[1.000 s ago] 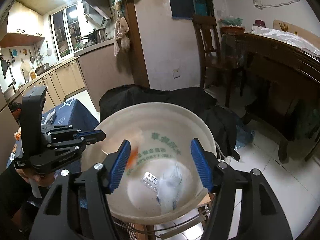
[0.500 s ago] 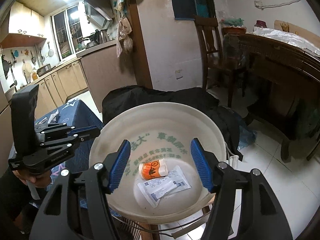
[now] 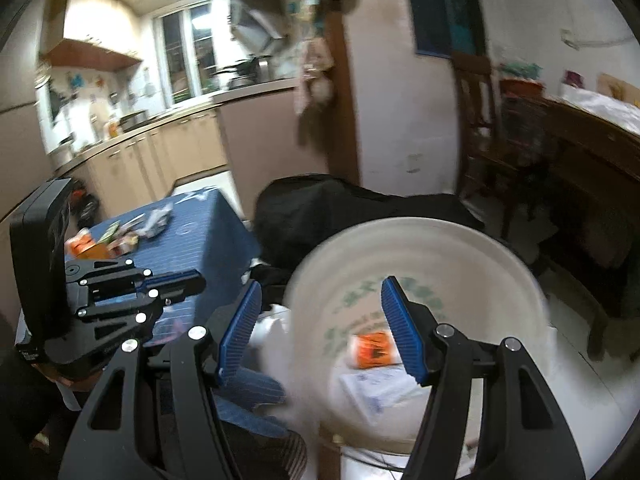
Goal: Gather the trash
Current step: 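Swing both tools back toward the trash on the table, then grasp the green milk carton with the right gripper while left grasps another paper cup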
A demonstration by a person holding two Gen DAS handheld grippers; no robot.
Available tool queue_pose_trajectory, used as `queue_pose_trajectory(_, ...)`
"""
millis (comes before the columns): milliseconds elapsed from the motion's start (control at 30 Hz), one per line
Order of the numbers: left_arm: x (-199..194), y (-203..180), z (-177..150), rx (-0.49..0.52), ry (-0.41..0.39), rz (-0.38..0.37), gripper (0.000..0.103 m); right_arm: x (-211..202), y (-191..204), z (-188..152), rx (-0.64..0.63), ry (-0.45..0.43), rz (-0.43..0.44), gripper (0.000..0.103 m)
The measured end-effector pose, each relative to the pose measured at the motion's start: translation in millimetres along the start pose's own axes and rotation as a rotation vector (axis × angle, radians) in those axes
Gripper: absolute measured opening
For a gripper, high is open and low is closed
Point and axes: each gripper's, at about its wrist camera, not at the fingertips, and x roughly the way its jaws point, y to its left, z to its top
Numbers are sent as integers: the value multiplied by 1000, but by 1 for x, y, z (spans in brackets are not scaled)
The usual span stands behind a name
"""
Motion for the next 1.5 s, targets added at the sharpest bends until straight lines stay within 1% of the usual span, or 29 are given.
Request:
queue_pose_trajectory(67,-18,15,-18,-26,9,28,5,9,25,-4,-38,8,55,60)
queue_pose_trajectory(100,-25,22,-26,-44,14,48,7,15,39,-6,-59,17,87,60)
queue_pose_trajectory(167,-46,43,-48,-95,20,109,14,28,66,-12,-103,41,140,60)
queue_pose_trajectory(200,-55,52,-58,-120,25,138,16,35,79,-14,-125,55,164,60)
queue_pose_trajectory(233,-69,66,-73,-159,34,183,19,41,91,-17,-142,68,186,60)
queue_pose_trajectory(267,-77,75,-82,-182,40,207,20,48,103,-20,-157,83,211,60)
queue_pose_trajectory(300,-89,88,-96,-220,50,252,20,56,120,-23,-175,103,251,60)
queue_pose_trajectory(400,-118,113,-130,-301,71,333,21,70,160,-32,-220,140,335,60)
queue_pose_trajectory(467,-141,131,-157,-365,95,398,23,78,185,-37,-253,163,384,60)
queue_pose_trajectory(567,-169,152,-186,-430,120,483,27,88,224,-47,-308,207,456,60)
queue_pose_trajectory(633,-188,166,-204,-469,123,532,32,95,255,-50,-377,235,515,60)
queue_pose_trajectory(667,-197,174,-211,-489,123,561,34,97,276,-50,-441,240,553,60)
queue_pose_trajectory(700,-204,178,-212,-501,123,583,35,97,294,-50,-497,235,582,62)
queue_pose_trajectory(733,-214,187,-219,-520,117,611,37,97,306,-49,-541,226,603,72)
queue_pose_trajectory(767,-223,193,-226,-539,110,632,40,97,324,-46,-596,209,631,85)
queue_pose_trajectory(833,-241,207,-235,-582,85,670,46,98,353,-38,-687,164,682,93)
queue_pose_trajectory(867,-249,215,-239,-601,74,685,48,99,369,-34,-734,142,705,98)
queue_pose_trajectory(900,-252,219,-239,-613,68,695,49,100,376,-32,-767,140,726,98)
queue_pose_trajectory(933,-258,226,-242,-628,64,706,51,106,393,-28,-820,139,741,98)
queue_pose_trajectory(1000,-265,238,-246,-638,64,727,52,118,419,-25,-900,135,730,98)
queue_pose_trajectory(1033,-268,244,-248,-639,62,733,53,121,425,-24,-925,137,734,98)
queue_pose_trajectory(1067,-271,248,-249,-640,60,739,55,127,434,-22,-956,139,739,98)
queue_pose_trajectory(1167,-280,262,-256,-644,49,760,64,143,454,-23,-1065,167,768,98)
queue_pose_trajectory(1267,-288,276,-263,-655,39,778,70,154,471,-26,-1157,199,778,98)
queue_pose_trajectory(1333,-293,284,-267,-661,35,791,70,160,478,-27,-1225,234,798,98)
queue_pose_trajectory(1433,-300,297,-273,-678,25,807,73,166,491,-33,-1341,256,793,98)
queue_pose_trajectory(1500,-303,304,-276,-693,16,809,75,171,499,-36,-1407,286,793,98)
